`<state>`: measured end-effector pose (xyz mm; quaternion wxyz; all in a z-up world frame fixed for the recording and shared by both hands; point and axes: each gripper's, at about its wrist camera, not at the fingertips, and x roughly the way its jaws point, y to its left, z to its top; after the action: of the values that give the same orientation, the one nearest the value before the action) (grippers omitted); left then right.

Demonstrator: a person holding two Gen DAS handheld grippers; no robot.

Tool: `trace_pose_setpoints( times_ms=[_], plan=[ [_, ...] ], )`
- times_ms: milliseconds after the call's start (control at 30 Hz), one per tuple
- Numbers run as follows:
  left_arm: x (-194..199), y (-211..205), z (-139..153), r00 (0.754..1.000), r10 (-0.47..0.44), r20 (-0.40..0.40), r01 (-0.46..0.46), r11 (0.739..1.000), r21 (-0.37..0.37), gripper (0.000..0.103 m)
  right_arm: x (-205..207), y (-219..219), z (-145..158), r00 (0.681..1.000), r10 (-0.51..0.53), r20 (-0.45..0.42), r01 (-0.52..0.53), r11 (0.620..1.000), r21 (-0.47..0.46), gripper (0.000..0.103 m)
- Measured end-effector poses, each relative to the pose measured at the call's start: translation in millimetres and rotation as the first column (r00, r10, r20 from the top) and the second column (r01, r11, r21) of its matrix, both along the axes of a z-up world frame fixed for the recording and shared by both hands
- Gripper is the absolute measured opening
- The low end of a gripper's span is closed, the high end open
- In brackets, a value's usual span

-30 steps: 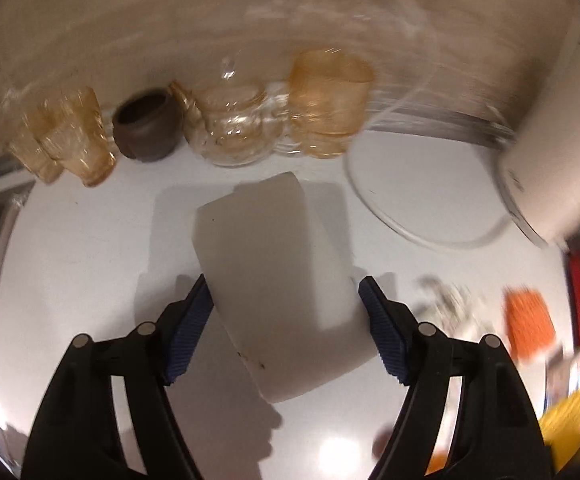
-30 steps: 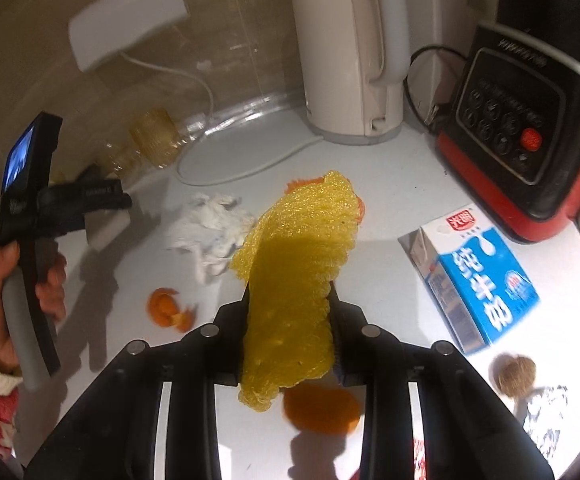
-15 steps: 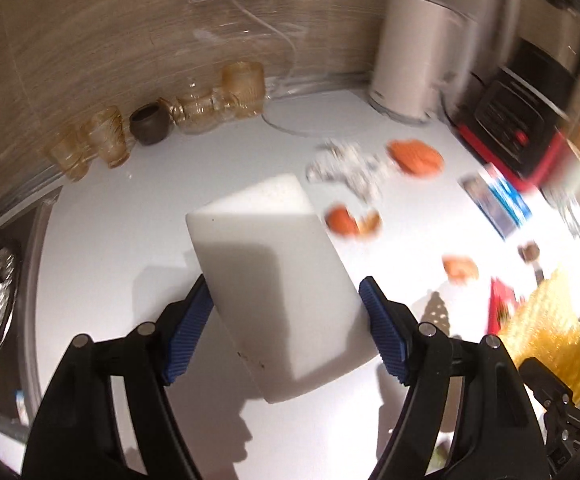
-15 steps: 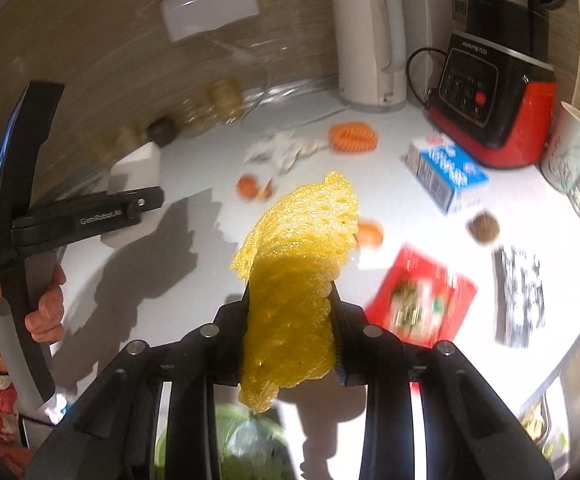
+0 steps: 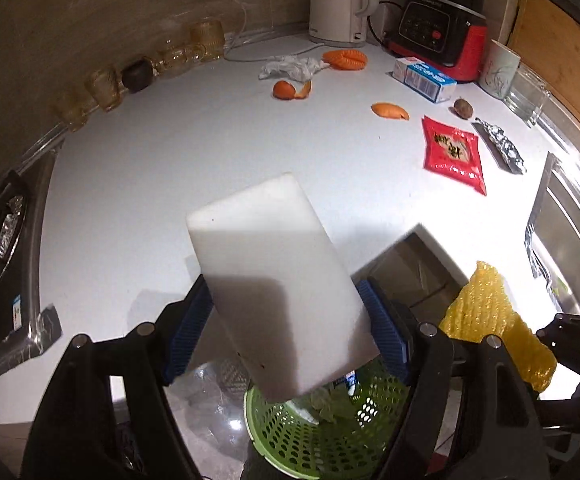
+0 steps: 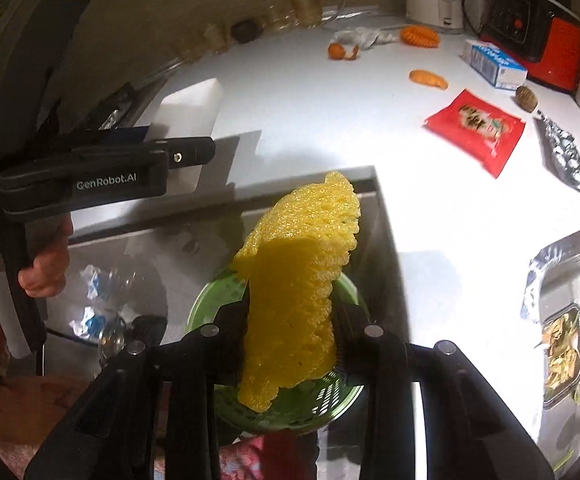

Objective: Collect trash
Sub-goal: 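Carry the sponge and foam net to the green basket and release both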

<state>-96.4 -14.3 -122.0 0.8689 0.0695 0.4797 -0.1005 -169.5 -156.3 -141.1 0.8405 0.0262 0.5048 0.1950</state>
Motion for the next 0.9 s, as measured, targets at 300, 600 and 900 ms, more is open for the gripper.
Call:
trace_pose_setpoints(
  times_ms=[300, 600, 900],
  plan=[
    [-47, 9, -27, 0.998, 0.034, -0.049, -0.034, 0.999, 0.007, 0.072, -26, 28, -54, 0.988, 0.131, -0.082, -0.132, 0.991, -0.012, 0.033],
    [-61, 11, -37, 0.997, 0.035, -0.064, -0.034, 0.999, 0.027, 0.073, -32, 39, -78, 0.974, 0.175, -0.142, -0.182, 0.983, -0.038, 0.070],
    [-63, 10, -42, 0.997, 0.020, -0.078, -0.018, 1.000, 0.025, 0.073, -35, 20, -66, 0.984, 0.128, -0.127, -0.130, 0.991, -0.011, 0.083]
  ],
)
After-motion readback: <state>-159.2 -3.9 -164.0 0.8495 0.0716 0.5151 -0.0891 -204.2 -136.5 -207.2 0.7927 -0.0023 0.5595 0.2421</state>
